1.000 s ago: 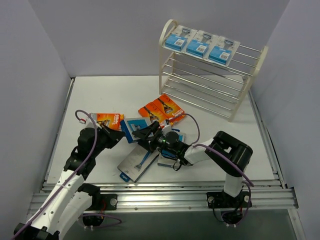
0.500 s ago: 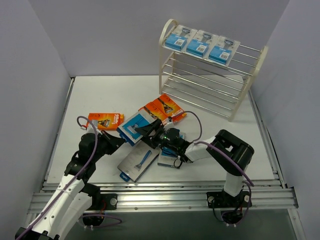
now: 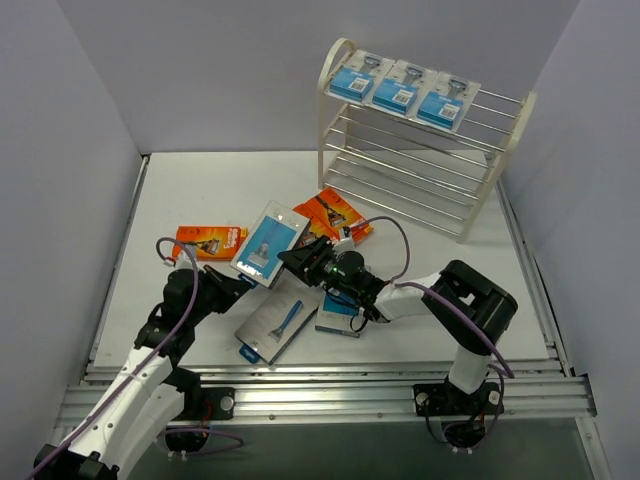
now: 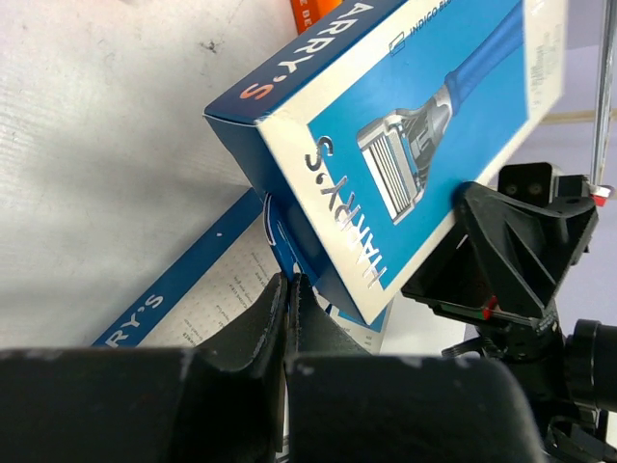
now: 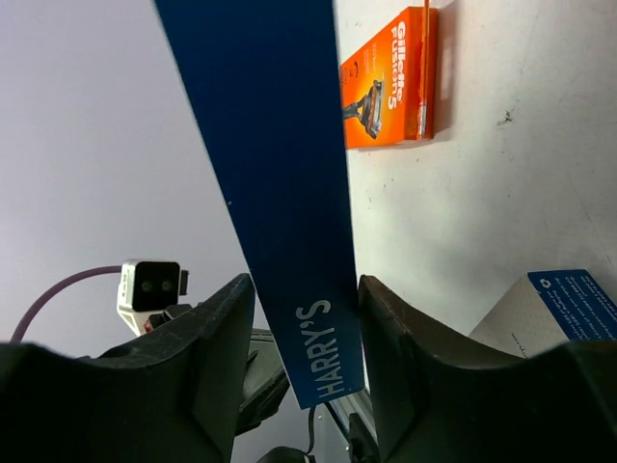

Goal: Place and organize the shaving razors onto the shelf

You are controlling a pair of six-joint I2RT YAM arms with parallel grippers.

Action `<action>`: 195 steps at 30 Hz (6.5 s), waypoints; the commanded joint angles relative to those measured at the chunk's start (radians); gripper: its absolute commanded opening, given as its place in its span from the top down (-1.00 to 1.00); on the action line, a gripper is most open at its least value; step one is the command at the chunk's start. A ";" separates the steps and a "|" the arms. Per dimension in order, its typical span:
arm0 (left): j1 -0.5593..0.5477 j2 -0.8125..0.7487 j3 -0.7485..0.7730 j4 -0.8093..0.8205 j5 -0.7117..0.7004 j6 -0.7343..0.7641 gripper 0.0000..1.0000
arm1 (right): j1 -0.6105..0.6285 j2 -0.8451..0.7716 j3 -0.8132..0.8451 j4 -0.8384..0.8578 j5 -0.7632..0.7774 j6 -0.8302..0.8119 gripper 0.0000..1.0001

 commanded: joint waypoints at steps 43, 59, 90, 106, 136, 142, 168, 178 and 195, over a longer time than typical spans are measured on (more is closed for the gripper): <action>0.044 -0.024 -0.049 0.583 0.056 -0.009 -0.64 | -0.191 -0.336 0.050 -0.208 -0.085 -0.159 1.00; 0.045 0.268 -0.105 1.134 0.163 -0.206 -0.71 | -0.174 -0.311 0.080 -0.142 -0.129 -0.116 1.00; 0.044 0.405 -0.074 1.250 0.186 -0.276 0.03 | -0.111 -0.221 0.067 0.024 -0.142 -0.054 1.00; 0.051 0.340 -0.039 1.061 0.108 -0.286 0.95 | -0.198 -0.383 0.011 -0.160 -0.139 -0.142 -0.04; -0.079 0.869 0.458 1.173 -0.048 -0.356 0.95 | -0.504 -0.826 0.010 -0.831 -0.283 -0.472 -0.39; -0.108 0.998 0.594 1.174 -0.042 -0.362 0.95 | -0.547 -0.886 0.033 -0.926 -0.310 -0.548 -0.45; -0.182 1.429 1.092 1.111 -0.105 -0.353 0.95 | -0.602 -0.853 0.074 -1.058 -0.409 -0.762 -0.68; -0.221 1.504 1.162 1.150 -0.267 -0.347 0.95 | -0.559 -0.819 0.093 -1.091 -0.390 -0.800 -0.69; -0.271 1.615 1.267 1.217 -0.468 -0.347 0.95 | -0.461 -0.813 0.097 -1.134 -0.366 -0.826 -0.70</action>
